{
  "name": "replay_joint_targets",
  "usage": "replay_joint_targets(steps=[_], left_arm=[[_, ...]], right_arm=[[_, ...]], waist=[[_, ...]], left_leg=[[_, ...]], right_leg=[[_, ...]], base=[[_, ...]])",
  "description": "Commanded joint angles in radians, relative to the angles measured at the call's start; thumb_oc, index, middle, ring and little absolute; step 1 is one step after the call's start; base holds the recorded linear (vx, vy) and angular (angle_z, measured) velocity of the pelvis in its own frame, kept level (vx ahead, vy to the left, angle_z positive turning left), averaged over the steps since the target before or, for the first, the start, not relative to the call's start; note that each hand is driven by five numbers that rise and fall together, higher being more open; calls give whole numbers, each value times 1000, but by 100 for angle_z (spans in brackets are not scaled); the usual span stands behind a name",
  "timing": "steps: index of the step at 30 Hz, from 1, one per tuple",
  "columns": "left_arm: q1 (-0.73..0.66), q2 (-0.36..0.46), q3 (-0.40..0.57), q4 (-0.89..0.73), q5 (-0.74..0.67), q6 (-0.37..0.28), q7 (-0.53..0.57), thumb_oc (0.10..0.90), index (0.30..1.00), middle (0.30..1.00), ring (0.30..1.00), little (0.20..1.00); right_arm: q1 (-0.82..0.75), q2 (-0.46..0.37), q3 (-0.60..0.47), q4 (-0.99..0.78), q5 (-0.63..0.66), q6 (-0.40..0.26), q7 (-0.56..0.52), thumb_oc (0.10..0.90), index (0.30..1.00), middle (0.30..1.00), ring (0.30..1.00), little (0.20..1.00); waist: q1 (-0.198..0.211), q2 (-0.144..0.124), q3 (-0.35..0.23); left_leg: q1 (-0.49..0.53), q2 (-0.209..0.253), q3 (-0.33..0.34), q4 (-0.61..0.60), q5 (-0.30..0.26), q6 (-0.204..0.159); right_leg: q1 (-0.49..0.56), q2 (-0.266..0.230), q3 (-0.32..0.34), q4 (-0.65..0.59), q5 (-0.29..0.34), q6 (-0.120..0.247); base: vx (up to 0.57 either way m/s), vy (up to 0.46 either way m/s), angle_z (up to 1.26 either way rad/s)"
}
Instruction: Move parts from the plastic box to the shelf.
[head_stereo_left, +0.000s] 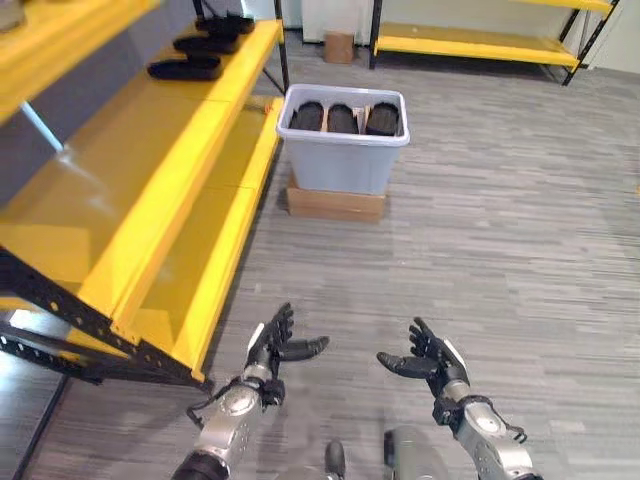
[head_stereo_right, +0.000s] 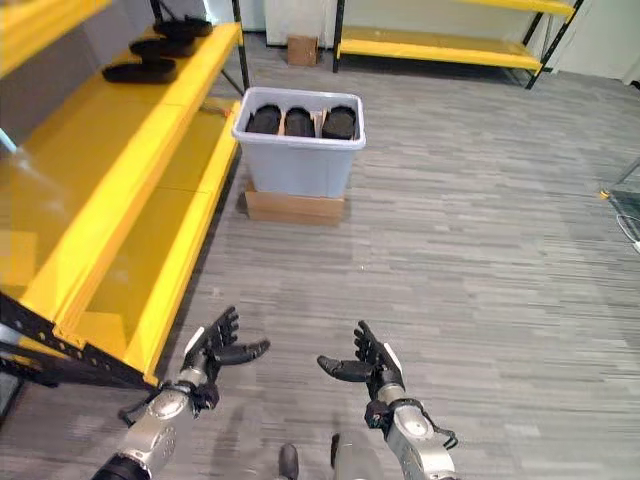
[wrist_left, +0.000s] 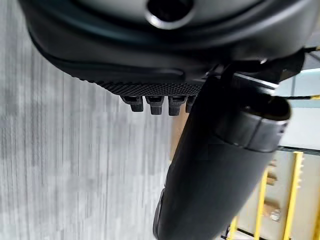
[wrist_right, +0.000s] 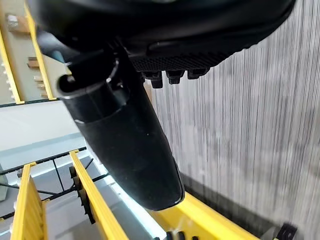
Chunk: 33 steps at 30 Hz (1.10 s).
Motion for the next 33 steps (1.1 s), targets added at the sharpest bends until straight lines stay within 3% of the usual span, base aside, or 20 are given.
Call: replay_joint_targets(steps=[1, 2, 4, 7, 10, 11, 12, 13, 15, 16, 17, 18, 20, 21, 23, 25, 27, 28, 31, 33], left_arm=[[-60, 16, 34, -70, -15, -75, -3, 900, 1000, 1000, 1000, 1000], [-64, 10, 37, -60, -15, -78, -3, 900, 1000, 1000, 1000, 1000], [-52, 3, 53, -61, -11, -79, -4, 900, 1000, 1000, 1000, 1000], [-43, -14, 47, -55, -11, -81, -19, 900, 1000, 1000, 1000, 1000], [-63, -29, 22, -41, -16, -80, -19, 900, 1000, 1000, 1000, 1000], [-69, -35, 16, -40, -21, -81, -20, 900, 1000, 1000, 1000, 1000], [-70, -36, 16, -40, -21, -81, -20, 900, 1000, 1000, 1000, 1000], [-70, -36, 15, -41, -27, -79, -20, 900, 1000, 1000, 1000, 1000], [-72, -39, 7, -50, -36, -79, -22, 900, 1000, 1000, 1000, 1000], [-72, -39, 7, -50, -36, -79, -22, 900, 1000, 1000, 1000, 1000], [-71, -38, 9, -53, -42, -78, -20, 900, 1000, 1000, 1000, 1000], [-59, -32, 11, -77, -43, -72, -29, 900, 1000, 1000, 1000, 1000], [-48, -31, 16, -80, -43, -67, -29, 900, 1000, 1000, 1000, 1000], [-42, -35, 11, -71, -39, -63, -28, 900, 1000, 1000, 1000, 1000], [-42, -38, 9, -65, -38, -63, -24, 900, 1000, 1000, 1000, 1000], [-37, -39, 9, -66, -36, -64, -27, 900, 1000, 1000, 1000, 1000], [-27, -42, 10, -58, -29, -69, -29, 900, 1000, 1000, 1000, 1000], [-22, -41, 14, -57, -23, -75, -29, 900, 1000, 1000, 1000, 1000], [2, -40, 24, -75, -24, -80, -40, 900, 1000, 1000, 1000, 1000], [20, -40, 24, -90, -27, -81, -38, 900, 1000, 1000, 1000, 1000]], right_arm=[[-83, -53, -35, -38, 7, -82, -7, 900, 1000, 1000, 1000, 1000], [-99, -54, -36, -30, 5, -82, -10, 900, 1000, 1000, 1000, 1000], [-88, -53, -50, -41, -16, -74, -16, 900, 1000, 1000, 1000, 1000], [-71, -65, -71, -50, -17, -73, -14, 900, 1000, 1000, 1000, 1000], [-88, -83, -78, -49, 4, -80, -17, 900, 1000, 1000, 1000, 1000], [-90, -95, -81, -47, 5, -86, -17, 900, 1000, 1000, 1000, 1000], [-90, -95, -81, -47, 5, -87, -17, 900, 1000, 1000, 1000, 1000], [-87, -100, -86, -47, 7, -92, -17, 900, 1000, 1000, 1000, 1000], [-87, -104, -78, -40, 11, -93, -21, 900, 1000, 1000, 1000, 1000], [-87, -104, -78, -40, 11, -93, -21, 900, 1000, 1000, 1000, 1000], [-85, -108, -78, -45, 12, -96, -24, 900, 1000, 1000, 1000, 1000], [-73, -117, -82, -59, 14, -97, -21, 900, 1000, 1000, 1000, 1000], [-68, -119, -82, -57, 11, -95, -25, 900, 1000, 1000, 1000, 1000], [-64, -123, -85, -49, 8, -92, -35, 900, 1000, 1000, 1000, 1000], [-62, -125, -87, -50, 9, -94, -40, 900, 1000, 1000, 1000, 1000], [-62, -128, -90, -51, 8, -96, -37, 900, 1000, 1000, 1000, 1000], [-61, -123, -86, -37, -2, -102, -39, 900, 1000, 1000, 1000, 1000], [-60, -122, -83, -32, -13, -105, -40, 900, 1000, 1000, 1000, 1000], [-56, -118, -79, -25, -39, -102, -26, 900, 1000, 1000, 1000, 1000], [-39, -105, -74, -48, -46, -98, -16, 900, 1000, 1000, 1000, 1000]], waist=[[-7, -7, 9], [-15, -14, 9], [-28, -18, 14], [-40, -38, -17], [-62, -17, -54], [-70, -7, -58], [-71, -6, -58], [-76, 8, -60], [-74, 3, -56], [-74, 4, -56], [-70, 3, -46], [-60, -16, -29], [-43, -34, -12], [-17, -46, 10], [-7, -51, 14], [9, -52, 4], [36, -28, 0], [57, -25, 2], [74, -10, -17], [73, -6, -35]], left_leg=[[-23, 94, -26, -4, -17, -74], [7, 86, -30, -15, -38, -90], [82, 90, -55, -38, -76, -113], [163, 100, -85, -50, -140, -136], [176, 160, -112, 3, -139, -171], [166, 192, -118, 53, -113, -191], [165, 193, -119, 54, -114, -191], [160, 233, -119, 115, -50, -212], [97, 233, -115, 237, 17, -215], [97, 233, -115, 237, 17, -215], [62, 246, -102, 368, 79, -221], [-23, 256, -84, 543, 154, -212], [-78, 259, -48, 637, 145, -194], [-207, 218, -22, 618, 74, -180], [-258, 200, -14, 581, 53, -177], [-295, 197, -1, 387, 57, -179], [-301, 203, -14, 93, 165, -198], [-288, 174, -39, -75, 205, -201], [-281, 153, -86, -112, 250, -228], [-250, 155, -94, -122, 255, -209]], right_leg=[[219, 16, -43, -449, 133, -23], [193, -22, -45, -654, 180, -2], [189, -65, -25, -838, 280, 38], [231, -67, -14, -891, 338, 51], [239, -27, -30, -832, 315, 22], [241, -8, -47, -805, 284, 2], [241, -8, -48, -804, 283, 1], [247, 19, -63, -776, 251, -22], [276, 29, -68, -780, 224, -40], [276, 29, -68, -780, 224, -40], [305, 41, -73, -778, 208, -57], [357, 48, -71, -785, 180, -90], [399, 53, -61, -784, 152, -109], [449, 45, -42, -791, 137, -103], [472, 42, -33, -801, 131, -97], [498, 42, -20, -817, 120, -82], [541, 73, -5, -840, 104, -74], [589, 82, 12, -860, 91, -70], [663, 102, 51, -869, 50, -73], [680, 90, 62, -860, 27, -67]], base=[[384, -99, 24], [409, -129, 18], [529, -185, 24], [538, -224, 51], [481, -285, 65], [314, -235, 64], [328, -260, 20], [210, -168, 13], [201, -181, 42], [198, -185, 8], [276, -274, -31], [349, -353, -35], [308, -240, -21], [235, -103, -3], [209, -10, -12], [303, 66, -32], [402, 91, -44], [419, 69, -30], [404, 77, -42], [325, 137, -87]])
